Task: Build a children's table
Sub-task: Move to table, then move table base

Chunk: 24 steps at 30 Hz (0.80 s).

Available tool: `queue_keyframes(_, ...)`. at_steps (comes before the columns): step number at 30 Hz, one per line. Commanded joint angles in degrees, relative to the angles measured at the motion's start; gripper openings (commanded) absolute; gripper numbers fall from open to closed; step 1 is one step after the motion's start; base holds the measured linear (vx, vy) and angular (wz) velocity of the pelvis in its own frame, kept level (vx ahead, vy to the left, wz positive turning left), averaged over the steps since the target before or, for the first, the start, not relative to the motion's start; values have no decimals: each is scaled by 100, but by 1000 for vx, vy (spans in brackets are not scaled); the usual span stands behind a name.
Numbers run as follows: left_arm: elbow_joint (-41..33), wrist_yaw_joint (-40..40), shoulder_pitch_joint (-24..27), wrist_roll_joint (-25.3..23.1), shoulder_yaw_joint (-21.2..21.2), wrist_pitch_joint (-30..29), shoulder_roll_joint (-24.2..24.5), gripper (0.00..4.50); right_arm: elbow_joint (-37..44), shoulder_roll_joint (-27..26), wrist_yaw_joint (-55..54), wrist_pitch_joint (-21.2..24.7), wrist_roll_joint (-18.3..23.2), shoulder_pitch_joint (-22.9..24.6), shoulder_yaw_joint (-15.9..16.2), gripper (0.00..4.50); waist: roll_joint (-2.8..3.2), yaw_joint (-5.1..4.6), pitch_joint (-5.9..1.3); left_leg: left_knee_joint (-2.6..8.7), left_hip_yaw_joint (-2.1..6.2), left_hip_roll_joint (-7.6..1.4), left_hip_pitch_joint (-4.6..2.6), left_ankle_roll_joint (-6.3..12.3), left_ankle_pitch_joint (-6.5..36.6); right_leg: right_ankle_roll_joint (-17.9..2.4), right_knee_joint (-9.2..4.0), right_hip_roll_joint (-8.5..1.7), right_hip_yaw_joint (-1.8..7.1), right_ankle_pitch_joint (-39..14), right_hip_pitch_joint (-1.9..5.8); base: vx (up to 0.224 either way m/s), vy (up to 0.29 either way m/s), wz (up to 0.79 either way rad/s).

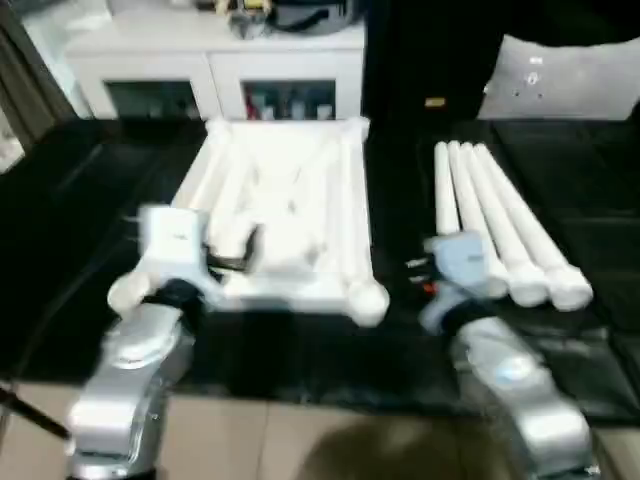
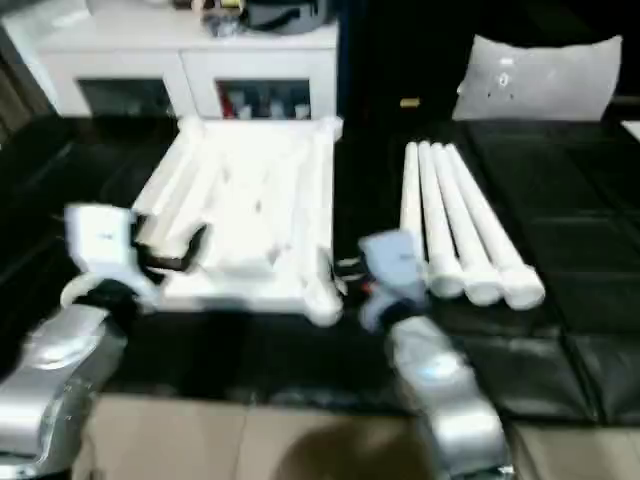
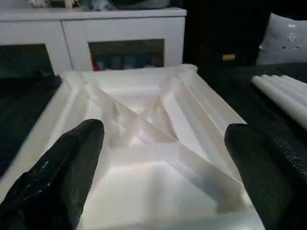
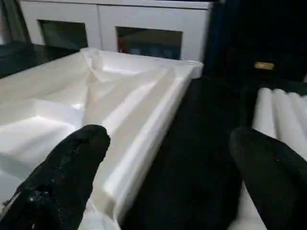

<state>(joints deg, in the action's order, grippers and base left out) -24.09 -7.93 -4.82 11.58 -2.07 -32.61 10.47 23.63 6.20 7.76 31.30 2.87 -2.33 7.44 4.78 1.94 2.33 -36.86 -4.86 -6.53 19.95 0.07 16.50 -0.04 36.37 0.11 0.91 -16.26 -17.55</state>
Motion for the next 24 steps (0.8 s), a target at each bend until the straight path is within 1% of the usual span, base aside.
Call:
queue_keyframes(1, -32, -177, 45, -12, 63, -21, 143, 450, 48, -88, -39, 196, 131, -44, 32, 448, 143, -180, -42, 883, 343, -822, -550, -694, 1392, -302, -246, -54, 107, -2128, -442, 111, 78, -72)
queue_keyframes(2, -26, -218, 58, -20, 98, -14, 163, 450, 51, -93, -48, 199, 137, -48, 14, 448, 187, -221, -209, 971, 487, -1130, -866, -751, 1810, -216, 160, -199, -35, -1614, -516, 136, 93, -58)
queue_keyframes(3, -44, -284, 88, -8, 164, -13, 179, 450, 88, -58, -36, 192, 125, -35, 5, 448, 190, -198, -282, 1016, 434, -1310, -1040, -582, 1981, -56, 436, -400, -213, -618, -626, 136, 93, -58)
queue_keyframes(4, -65, -369, 126, 7, 243, -9, 180, 450, 134, -8, -15, 195, 112, -15, -9, 448, 160, -244, -283, 1001, 391, -1316, -1047, -391, 1673, 38, 468, -459, -269, -264, -679, 176, 18, -50)
queue_keyframes(5, -102, -434, 167, 35, 333, -34, 177, 450, 208, 38, -24, 235, 98, 31, -48, 448, 72, -197, -178, 1034, 99, -1215, -932, -108, 1388, -26, 429, -564, -373, 244, -748, 164, -13, -49)
queue_keyframes(6, -115, -472, 207, 68, 393, -40, 166, 450, 268, 82, 10, 276, 97, 77, -66, 448, -56, -260, -172, 895, -9, -624, -623, 671, 1327, -190, -77, -642, -340, 727, -411, 164, -13, -49)
queue_keyframes(7, -122, -494, 233, 89, 429, -42, 159, 450, 307, 109, 38, 304, 97, 106, -75, 448, -314, -128, -229, 257, -519, 146, -261, 765, 1353, -799, -570, -905, 236, 368, 135, 175, -44, -8)
queue_keyframes(8, -120, -533, 286, 132, 449, 9, 130, 450, 340, 153, 82, 361, 106, 150, -79, 448, -400, -25, -347, -173, -357, 168, 88, 785, 975, -1210, -689, -1294, 658, 184, 595, 211, -43, 8)
queue_keyframes(9, -147, -651, 373, 186, 525, 24, 179, 450, 407, 251, 207, 408, 146, 218, -95, 448, -426, 70, -483, -528, -73, 7, 584, 682, -170, -1534, -461, -1438, 767, 1696, 936, 211, -43, 8)
queue_keyframes(10, -164, -719, 415, 196, 575, 10, 230, 450, 435, 300, 274, 396, 170, 251, -101, 448, -489, 39, -429, -472, -27, 51, 715, 557, -633, -1374, -247, -1232, 573, 3134, 876, 184, -25, -9)
queue_keyframes(11, -183, -795, 454, 212, 617, -12, 288, 450, 462, 351, 344, 402, 204, 279, -109, 448, -383, 64, -406, -168, 38, 8, 561, 153, -1471, -1153, -48, -1036, 198, 5387, 557, 0, 0, 0)
queue_keyframes(12, -201, -888, 489, 249, 651, -51, 356, 450, 482, 418, 439, 398, 221, 294, -112, 448, -185, 58, -447, 314, 28, -2, 438, 133, -2470, -677, 77, -626, -180, 5783, 357, 0, 0, 0)
queue_keyframes(13, -223, -1015, 528, 280, 689, -44, 448, 450, 489, 515, 603, 322, 270, 308, -107, 448, 83, 70, -497, 377, 207, -335, 256, 635, -3104, 63, 126, -451, -322, 4888, 145, -148, -10, -21)
queue_keyframes(14, -242, -1147, 558, 327, 705, -35, 516, 450, 486, 623, 757, 299, 355, 308, -89, 448, 82, -103, -446, 269, 473, -687, 125, 1117, -3880, 384, 405, -440, -297, 4338, -87, -26, -13, -21)
queue_keyframes(15, -266, -1294, 583, 372, 732, -43, 598, 450, 485, 747, 886, 274, 388, 318, -62, 448, 89, -55, -482, 203, 826, -1225, -277, 1672, -4992, 495, 266, -872, 77, 2141, -514, -26, -13, -21)
queue_keyframes(16, -303, -1560, 619, 428, 790, -34, 762, 450, 463, 987, 1109, 213, 402, 331, -5, 448, 48, -93, -462, 212, 847, -1189, -223, 1731, -4921, 371, 209, -989, 193, 1713, -511, 0, 0, 0)
queue_keyframes(17, -322, -1762, 638, 473, 828, -5, 880, 420, 446, 1154, 1292, 206, 436, 337, 32, 450, -40, 14, -424, 177, 537, -731, 55, 1358, -3891, 148, -60, -963, 207, 1739, -292, 0, 0, 0)
queue_keyframes(18, -342, -1952, 657, 529, 866, 36, 1001, 420, 451, 1312, 1478, 184, 464, 348, 55, 450, -173, 97, -405, 221, 154, -298, 392, 771, -2333, 131, -128, -857, 160, 2533, 63, 0, 0, 0)
queue_keyframes(19, -371, -2161, 672, 598, 908, 78, 1130, 420, 459, 1443, 1641, 161, 492, 357, 63, 450, -109, 183, -353, 342, 121, -353, 292, 302, -1049, 99, -242, -800, 101, 2270, 8, 0, 0, 0)
queue_keyframes(20, -392, -2331, 682, 633, 949, 123, 1249, 420, 465, 1520, 1763, 167, 534, 360, 55, 450, -90, 143, -300, 433, 145, -401, 252, 105, -499, -11, -260, -762, 59, 1760, -5, -82, 18, 0)
queue_keyframes(21, -428, -2656, 703, 664, 1041, 199, 1508, 420, 477, 1683, 1997, 155, 593, 367, 50, 450, -14, 142, -254, 547, 194, -499, 150, -183, 556, -298, -322, -699, 34, 498, -55, -82, 18, 0)
queue_keyframes(22, -438, -2909, 717, 664, 1116, 233, 1726, 402, 482, 1819, 2176, 125, 618, 370, 61, 450, -1, 107, -214, 613, 204, -527, 127, -295, 1028, -477, -338, -695, 54, -86, -84, -101, 21, 0)
queue_keyframes(23, -414, -3169, 708, 656, 1194, 246, 1953, 388, 472, 1951, 2375, 102, 653, 362, 72, 450, -2, 61, -123, 707, 187, -522, 83, -513, 1943, -710, -432, -715, 79, -1322, -112, -120, 30, -5)
queue_keyframes(24, -377, -3385, 687, 646, 1259, 241, 2142, 379, 463, 2065, 2538, 75, 673, 350, 88, 450, -43, 27, -75, 761, 179, -503, 70, -630, 2449, -743, -498, -750, 99, -2180, -112, -120, 30, -5)
